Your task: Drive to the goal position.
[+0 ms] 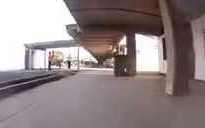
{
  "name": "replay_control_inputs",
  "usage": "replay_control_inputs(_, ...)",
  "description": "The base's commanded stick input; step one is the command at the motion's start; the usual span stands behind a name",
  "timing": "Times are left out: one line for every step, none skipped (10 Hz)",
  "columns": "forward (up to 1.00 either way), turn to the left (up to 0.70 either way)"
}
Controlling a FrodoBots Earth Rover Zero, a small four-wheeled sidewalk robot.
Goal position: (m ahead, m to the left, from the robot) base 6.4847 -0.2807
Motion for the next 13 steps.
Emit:
replay_control_inputs(0.70, 0.00)
replay_control_inputs(0.70, 0.00)
replay_control_inputs(0.70, 0.00)
replay_control_inputs(0.70, 0.00)
replay_control_inputs(0.70, 0.00)
replay_control_inputs(0.70, 0.00)
replay_control_inputs(0.70, 0.00)
replay_control_inputs(0.70, 0.00)
replay_control_inputs(0.70, 0.00)
replay_control_inputs(0.70, 0.00)
replay_control_inputs(0.70, 0.00)
replay_control_inputs(0.70, 0.00)
replay_control_inputs(0.70, 0.00)
